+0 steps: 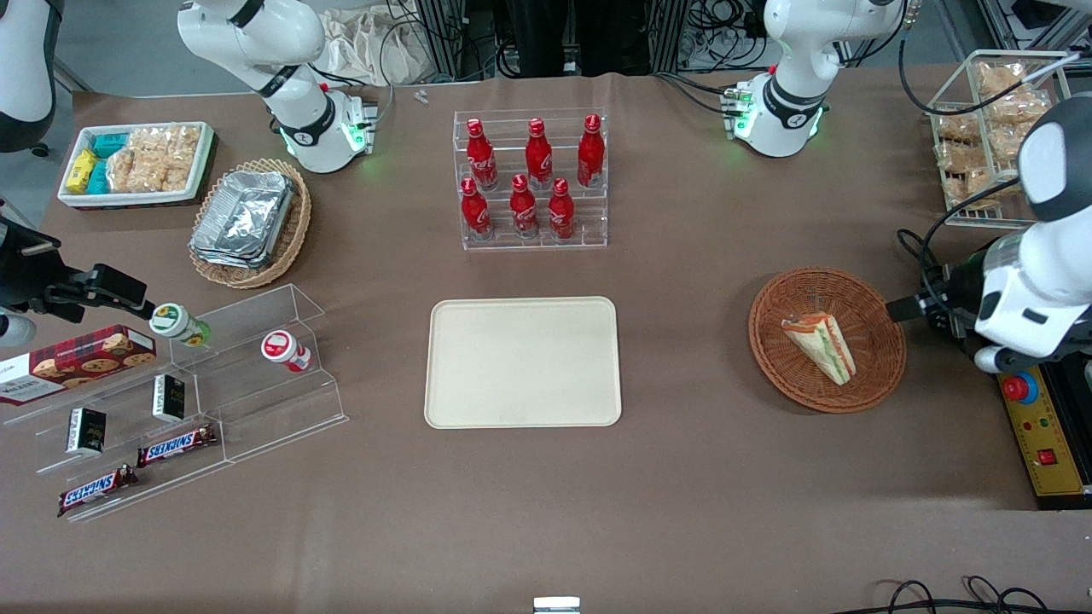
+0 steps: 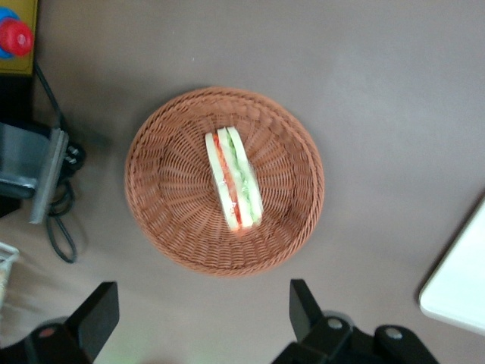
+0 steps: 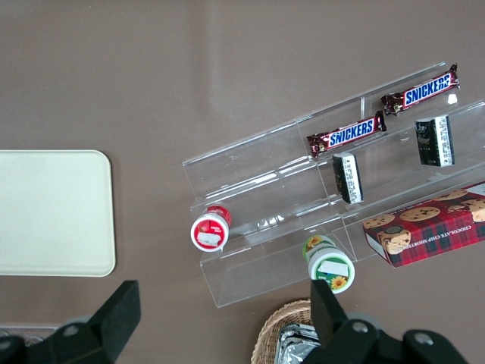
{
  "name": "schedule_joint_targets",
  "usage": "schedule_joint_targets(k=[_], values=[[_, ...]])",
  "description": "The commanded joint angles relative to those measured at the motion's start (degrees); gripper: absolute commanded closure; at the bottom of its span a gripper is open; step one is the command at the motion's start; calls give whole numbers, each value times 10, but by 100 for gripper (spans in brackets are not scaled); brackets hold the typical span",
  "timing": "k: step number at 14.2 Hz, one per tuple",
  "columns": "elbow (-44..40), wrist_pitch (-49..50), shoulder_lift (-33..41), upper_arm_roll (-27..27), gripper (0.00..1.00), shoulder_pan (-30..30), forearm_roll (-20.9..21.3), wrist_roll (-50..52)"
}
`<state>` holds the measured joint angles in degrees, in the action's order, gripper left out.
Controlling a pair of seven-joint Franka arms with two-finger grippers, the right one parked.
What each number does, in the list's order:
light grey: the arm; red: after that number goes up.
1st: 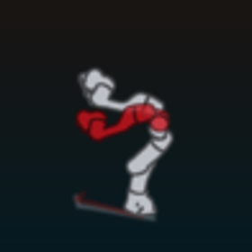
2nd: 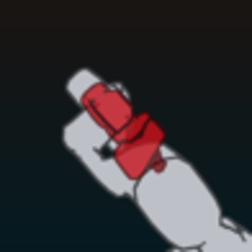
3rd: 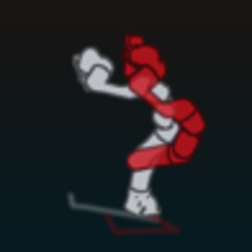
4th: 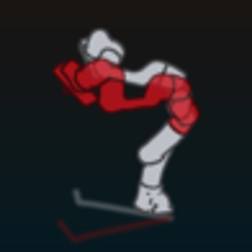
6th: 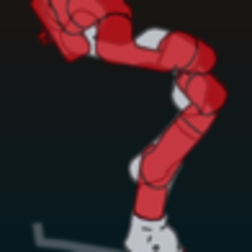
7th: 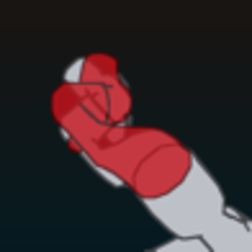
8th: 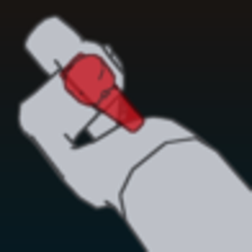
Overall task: Place sandwich from basket to tray
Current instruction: 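Move the left gripper down over the sandwich in the wicker basket, then close the left gripper on the wrapped sandwich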
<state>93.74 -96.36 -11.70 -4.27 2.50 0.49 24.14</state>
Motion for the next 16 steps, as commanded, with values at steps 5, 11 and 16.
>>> schedule_joint_targets(k=[5,11,16], values=[[205,-215,15,-4,0,-7,21,155],[306,-317,11,-4,0,-14,31,213],[320,-347,-8,-2,0,-9,31,213]])
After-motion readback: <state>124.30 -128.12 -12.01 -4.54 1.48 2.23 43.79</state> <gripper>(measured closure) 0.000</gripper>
